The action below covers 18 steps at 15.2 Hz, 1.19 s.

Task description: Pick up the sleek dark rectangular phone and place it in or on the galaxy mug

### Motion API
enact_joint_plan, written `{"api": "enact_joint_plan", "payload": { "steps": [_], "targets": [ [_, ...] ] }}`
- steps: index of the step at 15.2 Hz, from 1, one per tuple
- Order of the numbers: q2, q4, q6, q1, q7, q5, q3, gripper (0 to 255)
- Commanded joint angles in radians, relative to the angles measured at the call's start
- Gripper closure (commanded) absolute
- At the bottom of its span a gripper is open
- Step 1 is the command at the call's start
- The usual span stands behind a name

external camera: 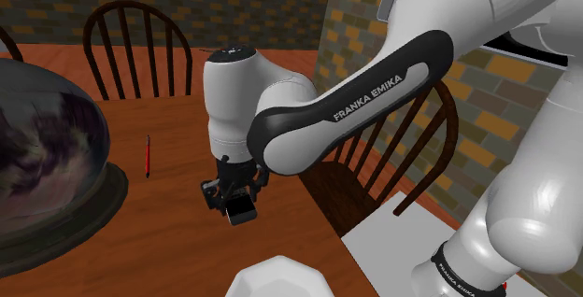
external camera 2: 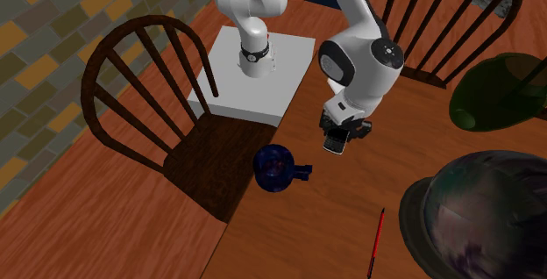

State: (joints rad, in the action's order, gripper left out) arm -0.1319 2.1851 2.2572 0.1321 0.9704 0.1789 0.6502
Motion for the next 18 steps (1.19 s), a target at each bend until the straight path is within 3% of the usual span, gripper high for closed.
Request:
{"api": "enact_joint_plan", "payload": {
  "steps": [1, 18],
  "targets": [
    [0.017, -0.007, -0.02, -0.003, -0.012, -0.016, 0.003, 255],
    [0.146, -0.122, -0.231, -0.017, -0.097, -0.124, 0.008, 255]
  ]
}}
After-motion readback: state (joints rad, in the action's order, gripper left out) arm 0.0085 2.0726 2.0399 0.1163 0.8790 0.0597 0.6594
